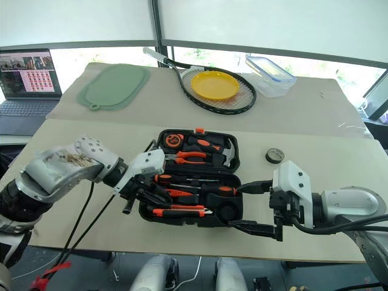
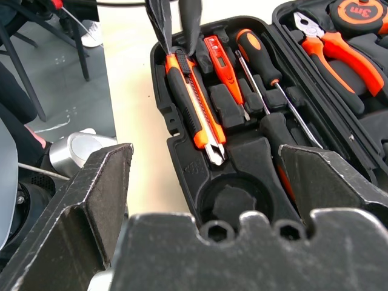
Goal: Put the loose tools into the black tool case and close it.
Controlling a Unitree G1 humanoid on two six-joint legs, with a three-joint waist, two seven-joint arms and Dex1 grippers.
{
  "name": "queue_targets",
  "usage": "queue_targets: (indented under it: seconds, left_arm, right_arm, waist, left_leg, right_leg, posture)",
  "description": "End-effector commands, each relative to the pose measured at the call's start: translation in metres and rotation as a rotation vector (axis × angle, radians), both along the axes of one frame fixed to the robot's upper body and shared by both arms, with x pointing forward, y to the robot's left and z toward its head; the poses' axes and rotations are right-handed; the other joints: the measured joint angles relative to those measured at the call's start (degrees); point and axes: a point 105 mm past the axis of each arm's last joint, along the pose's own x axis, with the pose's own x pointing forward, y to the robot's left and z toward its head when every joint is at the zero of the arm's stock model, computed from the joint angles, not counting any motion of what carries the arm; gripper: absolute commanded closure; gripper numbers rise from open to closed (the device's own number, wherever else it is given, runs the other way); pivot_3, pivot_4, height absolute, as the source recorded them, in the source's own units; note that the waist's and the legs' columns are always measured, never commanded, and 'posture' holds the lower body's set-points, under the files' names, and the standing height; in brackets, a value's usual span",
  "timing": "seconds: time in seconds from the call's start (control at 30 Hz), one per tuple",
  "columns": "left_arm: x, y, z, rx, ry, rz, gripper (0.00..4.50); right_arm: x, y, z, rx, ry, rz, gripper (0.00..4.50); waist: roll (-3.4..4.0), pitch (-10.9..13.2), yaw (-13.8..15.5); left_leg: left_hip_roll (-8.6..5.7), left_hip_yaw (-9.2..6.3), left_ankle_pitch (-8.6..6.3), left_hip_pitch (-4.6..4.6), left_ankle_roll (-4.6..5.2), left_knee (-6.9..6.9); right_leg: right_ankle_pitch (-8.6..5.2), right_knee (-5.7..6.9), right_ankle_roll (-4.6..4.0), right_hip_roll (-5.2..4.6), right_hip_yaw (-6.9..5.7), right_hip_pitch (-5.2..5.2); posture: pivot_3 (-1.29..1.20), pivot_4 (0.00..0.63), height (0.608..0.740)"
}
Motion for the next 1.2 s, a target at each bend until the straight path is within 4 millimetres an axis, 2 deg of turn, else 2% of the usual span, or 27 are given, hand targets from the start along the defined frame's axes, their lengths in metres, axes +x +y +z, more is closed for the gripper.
queue_targets:
  seconds: [0.03,0.23,0.37,0.53,0.6,0.77,0.9,0.97,1.0,1.07,1.2]
  left_arm:
    - [-0.001,0.001,-0.005,0.022,-0.061,-0.059,4.37]
    - [0.01,0.003,-0.023,0.08,-0.161,-0.071,4.37]
    - [0.003,0.008,-0.041,0.126,-0.14,-0.099,4.37]
    - [0.01,0.007,-0.043,0.115,-0.173,-0.063,4.37]
    - [0.013,0.005,-0.036,0.083,-0.173,-0.043,4.37]
    - [0.017,-0.001,0.01,-0.144,-0.161,-0.004,4.37]
    - [0.027,0.011,0.042,-0.292,-0.171,0.085,4.37]
    - [0.03,0.017,0.058,-0.357,-0.159,0.128,3.83]
    - [0.032,0.018,0.067,-0.395,-0.161,0.147,3.69]
    - [0.033,0.02,0.078,-0.442,-0.173,0.163,2.91]
    - [0.022,0.023,0.088,-0.47,-0.254,0.095,1.49]
  right_arm:
    - [-0.001,0.001,0.006,-0.01,-0.031,0.016,0.0]
    - [-0.002,0.001,0.007,-0.004,-0.026,0.016,0.0]
    - [0.0,0.0,0.009,0.003,-0.026,0.012,0.0]
    - [-0.002,0.0,0.007,0.002,-0.022,0.012,0.0]
    - [-0.003,0.0,0.006,0.001,-0.022,0.009,0.0]
    - [0.007,-0.014,0.006,-0.022,-0.062,-0.08,0.0]
    - [0.021,-0.05,0.0,-0.088,-0.057,-0.236,0.0]
    - [0.029,-0.071,-0.001,-0.114,-0.052,-0.316,0.0]
    - [0.034,-0.081,-0.002,-0.128,-0.055,-0.349,0.0]
    - [0.041,-0.091,-0.002,-0.151,-0.063,-0.378,0.0]
    - [0.079,-0.103,-0.006,-0.177,-0.08,-0.427,0.0]
  waist:
    - [0.0,0.0,0.0]
    - [0.01,0.0,0.3]
    - [0.02,0.0,0.6]
    - [0.14,-0.1,1.0]
    - [0.14,-0.1,1.1]
    - [0.09,-0.1,1.1]
    - [0.08,-0.1,0.9]
    - [0.09,-0.1,0.8]
    - [0.09,0.0,0.8]
    - [0.09,0.0,0.7]
    - [0.11,0.0,-0.5]
  left_leg:
    - [0.0,0.0,0.0,0.0,0.0,0.0]
    - [0.0,-0.01,0.0,0.02,0.0,0.0]
    - [-0.02,-0.02,0.04,0.08,0.06,0.01]
    - [-0.02,-0.01,0.04,0.19,0.06,0.0]
    - [-0.03,-0.03,0.04,0.32,0.07,0.0]
    - [0.01,-0.12,0.07,0.42,0.15,0.01]
    - [0.01,-0.14,0.07,0.37,0.15,-0.04]
    - [-0.01,-0.12,0.07,0.37,0.16,-0.05]
    - [-0.02,-0.11,0.07,0.37,0.16,-0.06]
    - [-0.01,-0.11,0.07,0.37,0.16,-0.05]
    - [-0.03,-0.07,0.07,0.41,0.16,-0.07]
  right_leg:
    - [0.0,0.0,0.0,0.01,0.0,0.0]
    - [0.0,0.0,0.0,0.01,0.0,0.03]
    - [0.01,0.0,0.02,0.01,0.05,0.12]
    - [0.01,-0.02,0.03,0.01,0.08,0.22]
    - [0.01,-0.05,0.04,0.01,0.08,0.4]
    - [-0.04,-0.12,0.1,-0.01,0.06,0.61]
    - [-0.08,-0.12,0.12,-0.02,0.07,0.55]
    - [-0.09,-0.14,0.13,-0.02,0.07,0.55]
    - [-0.09,-0.13,0.13,-0.02,0.07,0.55]
    - [-0.09,-0.12,0.13,0.0,0.07,0.54]
    - [-0.09,-0.13,0.12,0.0,0.1,0.56]
  posture:
    - [0.0,0.15,0.738]
    - [0.0,0.15,0.738]
    - [0.0,0.15,0.738]
    - [0.0,0.15,0.738]
    - [0.0,0.15,0.738]
    - [0.0,0.15,0.738]
    - [0.0,0.15,0.738]
    - [0.0,0.15,0.738]
    - [0.0,0.15,0.738]
    - [0.0,0.15,0.738]
    - [0.0,0.15,0.738]
